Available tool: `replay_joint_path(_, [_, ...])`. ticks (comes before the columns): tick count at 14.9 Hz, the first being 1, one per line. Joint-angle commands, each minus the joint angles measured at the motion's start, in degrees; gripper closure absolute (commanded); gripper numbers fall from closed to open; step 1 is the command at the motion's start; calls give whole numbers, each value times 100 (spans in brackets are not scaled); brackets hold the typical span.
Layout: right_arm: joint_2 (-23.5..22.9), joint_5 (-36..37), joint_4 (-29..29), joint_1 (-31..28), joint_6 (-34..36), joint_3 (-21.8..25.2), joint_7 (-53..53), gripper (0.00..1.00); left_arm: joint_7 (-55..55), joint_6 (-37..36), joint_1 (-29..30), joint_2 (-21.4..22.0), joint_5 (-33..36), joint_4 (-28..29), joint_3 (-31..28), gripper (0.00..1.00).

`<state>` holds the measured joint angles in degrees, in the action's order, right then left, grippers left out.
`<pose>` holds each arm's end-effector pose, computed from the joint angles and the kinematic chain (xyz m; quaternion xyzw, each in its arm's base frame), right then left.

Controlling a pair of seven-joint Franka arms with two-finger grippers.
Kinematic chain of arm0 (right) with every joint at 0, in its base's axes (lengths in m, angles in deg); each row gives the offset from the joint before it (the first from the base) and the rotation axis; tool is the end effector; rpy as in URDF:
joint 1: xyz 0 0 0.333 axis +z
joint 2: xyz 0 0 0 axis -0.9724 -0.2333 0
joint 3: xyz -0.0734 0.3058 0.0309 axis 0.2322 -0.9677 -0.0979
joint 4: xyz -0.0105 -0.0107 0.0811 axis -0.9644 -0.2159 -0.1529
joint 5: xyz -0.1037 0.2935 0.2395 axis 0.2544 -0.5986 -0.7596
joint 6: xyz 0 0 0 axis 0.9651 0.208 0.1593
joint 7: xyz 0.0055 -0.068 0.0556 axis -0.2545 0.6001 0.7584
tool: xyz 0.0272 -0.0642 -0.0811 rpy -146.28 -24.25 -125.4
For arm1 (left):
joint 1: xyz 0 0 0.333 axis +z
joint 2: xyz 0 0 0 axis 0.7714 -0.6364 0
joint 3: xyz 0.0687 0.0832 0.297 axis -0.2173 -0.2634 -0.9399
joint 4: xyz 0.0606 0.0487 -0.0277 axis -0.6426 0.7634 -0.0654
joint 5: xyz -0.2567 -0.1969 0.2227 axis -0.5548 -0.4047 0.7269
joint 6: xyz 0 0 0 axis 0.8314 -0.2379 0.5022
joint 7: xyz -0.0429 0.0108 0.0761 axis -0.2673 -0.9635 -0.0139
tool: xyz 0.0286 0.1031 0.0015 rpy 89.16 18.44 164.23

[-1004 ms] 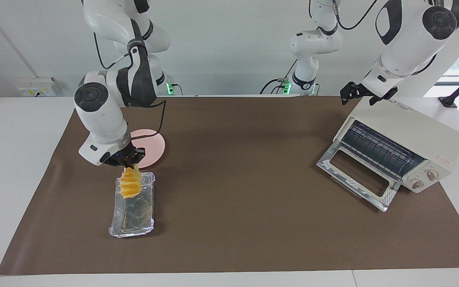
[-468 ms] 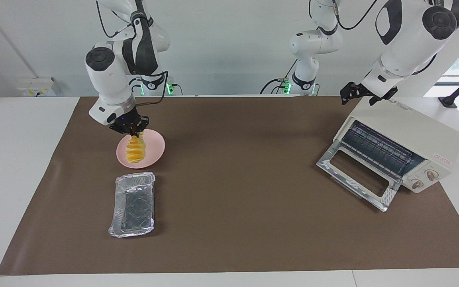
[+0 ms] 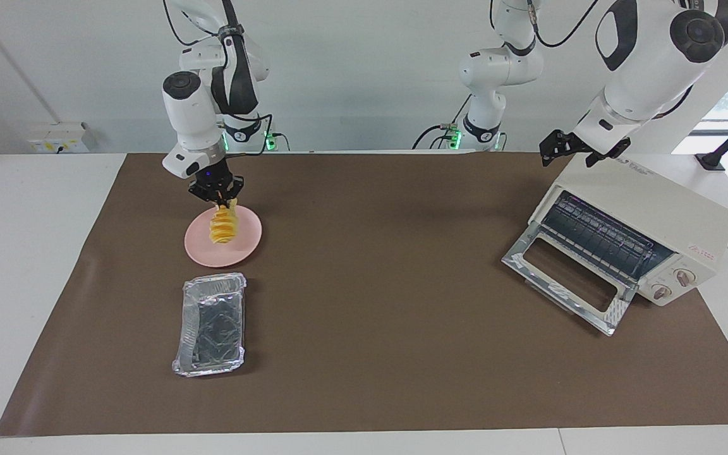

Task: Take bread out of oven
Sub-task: 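Carry the bread onto the pink plate with the right gripper, then open the right gripper and withdraw it from the plate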

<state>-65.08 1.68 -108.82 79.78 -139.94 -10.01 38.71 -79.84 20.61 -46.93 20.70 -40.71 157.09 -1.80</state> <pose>0.4042 0.0310 0.3535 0.9961 0.0695 0.0524 0.0157 0.5222 -0.0507 0.5830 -0.9897 0.0619 0.1281 0.0127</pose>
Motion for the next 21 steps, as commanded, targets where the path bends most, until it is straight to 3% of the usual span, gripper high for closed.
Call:
replay_joint_path(1, [-206,-104,-247,-108,-636,-32,141,100,-4,-94,41,6,-47,-62,8,0])
replay_joint_path(6, [-576,-113,-238,-108,-1007,-32,115,100,-4,-94,41,6,-47,-62,8,0])
replay_joint_path(7, [-577,-104,-230,-108,-998,-32,107,86,-4,-94,41,6,-47,-62,8,0])
replay_joint_path(8, [-577,-104,-203,-108,-972,-32,107,21,-4,-94,41,6,-47,-62,8,0])
replay_joint_path(9, [-577,-104,-168,-108,-920,-32,107,0,-4,-94,41,14,-47,-62,8,0])
replay_joint_path(11, [-559,-104,76,-99,-465,-32,133,0,-4,-94,41,6,-47,-62,8,0])
replay_joint_path(14, [-568,-104,1077,-99,1133,-32,168,0,-4,-94,41,6,-47,-62,8,0])
replay_joint_path(21, [-541,-113,3108,-265,3350,-23,676,0,-4,-94,41,6,-47,-62,8,0])
